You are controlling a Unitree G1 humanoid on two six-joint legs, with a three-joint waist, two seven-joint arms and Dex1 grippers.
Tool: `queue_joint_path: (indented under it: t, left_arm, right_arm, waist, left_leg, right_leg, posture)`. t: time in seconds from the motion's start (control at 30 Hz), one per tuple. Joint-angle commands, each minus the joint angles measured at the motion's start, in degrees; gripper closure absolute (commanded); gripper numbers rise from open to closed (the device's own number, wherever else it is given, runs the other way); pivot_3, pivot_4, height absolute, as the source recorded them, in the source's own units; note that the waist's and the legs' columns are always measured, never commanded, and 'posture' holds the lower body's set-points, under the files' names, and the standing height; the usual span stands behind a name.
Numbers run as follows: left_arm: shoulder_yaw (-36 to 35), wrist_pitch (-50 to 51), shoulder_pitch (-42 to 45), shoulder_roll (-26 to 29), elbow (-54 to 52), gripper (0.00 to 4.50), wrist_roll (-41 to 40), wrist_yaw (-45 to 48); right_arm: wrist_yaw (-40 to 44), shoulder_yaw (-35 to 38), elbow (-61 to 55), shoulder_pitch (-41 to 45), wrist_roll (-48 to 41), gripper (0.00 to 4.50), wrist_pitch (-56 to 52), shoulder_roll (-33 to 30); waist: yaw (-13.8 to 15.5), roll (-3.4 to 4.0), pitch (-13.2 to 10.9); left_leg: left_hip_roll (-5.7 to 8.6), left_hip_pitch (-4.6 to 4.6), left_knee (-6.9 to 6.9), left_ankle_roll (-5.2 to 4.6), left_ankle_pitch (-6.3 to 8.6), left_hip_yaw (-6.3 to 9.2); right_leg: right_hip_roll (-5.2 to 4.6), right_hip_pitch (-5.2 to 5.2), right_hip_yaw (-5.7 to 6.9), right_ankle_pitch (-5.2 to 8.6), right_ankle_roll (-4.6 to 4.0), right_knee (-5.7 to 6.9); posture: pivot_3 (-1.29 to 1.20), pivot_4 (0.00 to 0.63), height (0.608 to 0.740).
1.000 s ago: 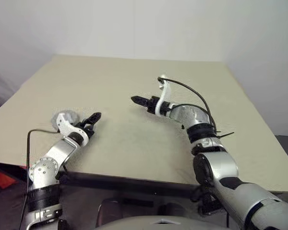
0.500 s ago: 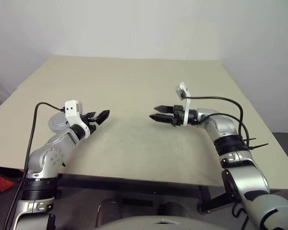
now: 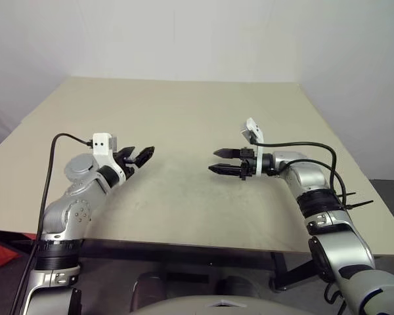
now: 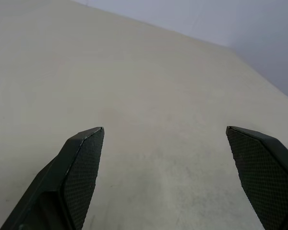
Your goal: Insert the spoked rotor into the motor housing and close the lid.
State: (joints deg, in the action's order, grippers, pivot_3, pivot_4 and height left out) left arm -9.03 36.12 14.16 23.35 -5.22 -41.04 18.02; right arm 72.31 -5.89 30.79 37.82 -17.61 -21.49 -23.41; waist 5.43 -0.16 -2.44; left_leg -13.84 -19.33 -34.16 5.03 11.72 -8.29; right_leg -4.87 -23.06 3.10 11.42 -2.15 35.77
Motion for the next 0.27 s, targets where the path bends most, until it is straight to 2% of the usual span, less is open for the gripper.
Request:
queue_joint_path:
  t: [0.03, 0.27]
  left_arm:
    - [-1.5, -0.7, 1.2, -0.3, -1.2, 0.17, 0.9, 0.6]
    - [-2.5, -1.1, 1.0, -1.2, -0.9, 0.17, 2.3, 0.3]
  right_arm:
    - [0.0, 0.9, 0.5, 2.0, -0.1, 0.47, 1.6, 0.4]
    - [-0.6, 0.9, 1.0, 2.5, 0.2, 0.47, 1.6, 1.4]
  waist:
    - [0.0, 0.01, 0.0]
    - [0.0, 0.02, 0.0]
  left_leg:
    - [0.0, 0.0, 0.0, 0.0, 0.0, 0.0]
    - [-0.01, -0.01, 0.0, -0.01, 0.01, 0.0]
  right_leg:
    - [0.0, 0.0, 0.0, 0.0, 0.0, 0.0]
    - [0.0, 0.0, 0.0, 0.0, 0.0, 0.0]
  posture:
    - [0.0, 0.0, 0.74]
    - [0.0, 0.0, 0.74]
